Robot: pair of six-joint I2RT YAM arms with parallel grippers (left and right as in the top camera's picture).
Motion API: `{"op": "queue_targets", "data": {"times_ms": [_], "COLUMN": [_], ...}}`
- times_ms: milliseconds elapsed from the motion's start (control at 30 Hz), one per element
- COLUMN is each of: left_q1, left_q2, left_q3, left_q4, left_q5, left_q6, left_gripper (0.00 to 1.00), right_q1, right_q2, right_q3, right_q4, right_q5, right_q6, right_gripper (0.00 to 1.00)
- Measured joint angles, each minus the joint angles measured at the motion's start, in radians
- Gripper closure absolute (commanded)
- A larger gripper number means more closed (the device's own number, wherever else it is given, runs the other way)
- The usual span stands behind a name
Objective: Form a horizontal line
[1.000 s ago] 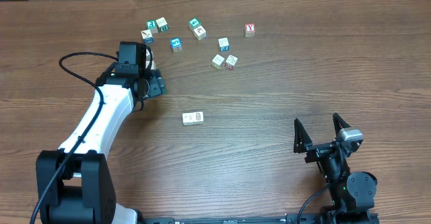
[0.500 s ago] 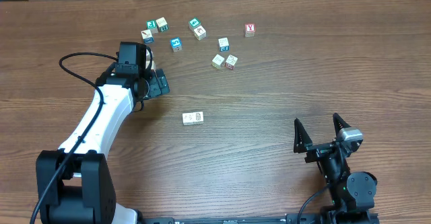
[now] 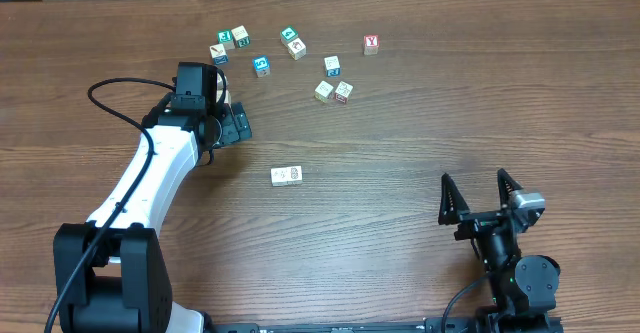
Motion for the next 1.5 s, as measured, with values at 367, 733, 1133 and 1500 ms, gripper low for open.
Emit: {"op": "queue_targets", "data": {"times_ms": [367,733,1133,1500], "left_q1": [0.000,0.000,0.000,0.000], "left_q2": [0.000,0.000,0.000,0.000], "left_q3": [0.000,0.000,0.000,0.000], "left_q4": [0.000,-0.001,-0.001,-0.001], "left_q5": [0.000,0.000,0.000,0.000], "left_q6": [0.000,0.000,0.000,0.000], "left_gripper": [0.00,0.00,0.00,0.00], "right_q1": [0.000,0.000,0.000,0.000], "right_q2": [0.000,0.109,0.623,1.105], "right_q3": [0.051,0.577,1.217,1.820], "right_q4": [-0.002,-0.294,-0.521,-0.892], "right_q5": [-0.167,-0.134,-0.144,-0.147], "right_q6": [0.169,0.206,0.169,0.070], "right_gripper": [0.00,0.00,0.00,0.00]}}
